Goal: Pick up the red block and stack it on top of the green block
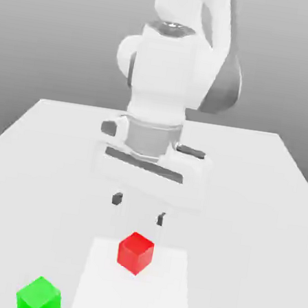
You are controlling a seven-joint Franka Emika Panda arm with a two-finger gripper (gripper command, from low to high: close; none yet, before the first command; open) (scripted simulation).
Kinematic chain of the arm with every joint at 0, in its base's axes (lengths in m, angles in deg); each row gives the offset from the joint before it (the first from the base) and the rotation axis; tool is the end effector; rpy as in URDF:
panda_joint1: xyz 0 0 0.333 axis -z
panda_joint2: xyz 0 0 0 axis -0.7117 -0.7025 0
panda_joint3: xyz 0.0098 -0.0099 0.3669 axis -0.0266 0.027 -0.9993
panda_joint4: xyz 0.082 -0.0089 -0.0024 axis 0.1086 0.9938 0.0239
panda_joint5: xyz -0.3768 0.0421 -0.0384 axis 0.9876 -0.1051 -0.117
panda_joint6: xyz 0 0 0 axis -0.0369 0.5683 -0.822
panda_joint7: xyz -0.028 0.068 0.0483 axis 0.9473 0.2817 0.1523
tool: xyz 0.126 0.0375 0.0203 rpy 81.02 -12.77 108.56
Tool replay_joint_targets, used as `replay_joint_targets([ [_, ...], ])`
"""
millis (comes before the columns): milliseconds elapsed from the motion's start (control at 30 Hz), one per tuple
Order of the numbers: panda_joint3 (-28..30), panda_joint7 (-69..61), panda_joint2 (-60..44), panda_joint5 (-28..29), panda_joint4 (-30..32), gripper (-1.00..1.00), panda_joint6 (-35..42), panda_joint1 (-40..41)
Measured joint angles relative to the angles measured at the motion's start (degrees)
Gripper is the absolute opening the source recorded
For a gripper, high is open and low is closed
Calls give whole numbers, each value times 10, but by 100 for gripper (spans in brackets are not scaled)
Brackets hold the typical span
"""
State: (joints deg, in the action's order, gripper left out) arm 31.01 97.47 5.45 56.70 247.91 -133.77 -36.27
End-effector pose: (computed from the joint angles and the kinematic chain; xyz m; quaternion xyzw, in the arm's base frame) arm 0.3593 -0.0072 0.2532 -0.7763 0.6302 -0.0114 0.0057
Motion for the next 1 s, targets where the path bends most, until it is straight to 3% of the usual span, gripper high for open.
replay_joint_targets([
  [200, 37, 47, -127, 51, -7, 0, -106, -23],
  [233, 47, 51, -146, 57, -10, -100, -121, -31],
  [467, 49, 55, -149, 61, -10, -100, -125, -33],
  [700, 38, 13, -21, 4, 8, -100, -16, -37],
  [1000, 70, -213, -81, -24, -155, -100, 86, 25],
])
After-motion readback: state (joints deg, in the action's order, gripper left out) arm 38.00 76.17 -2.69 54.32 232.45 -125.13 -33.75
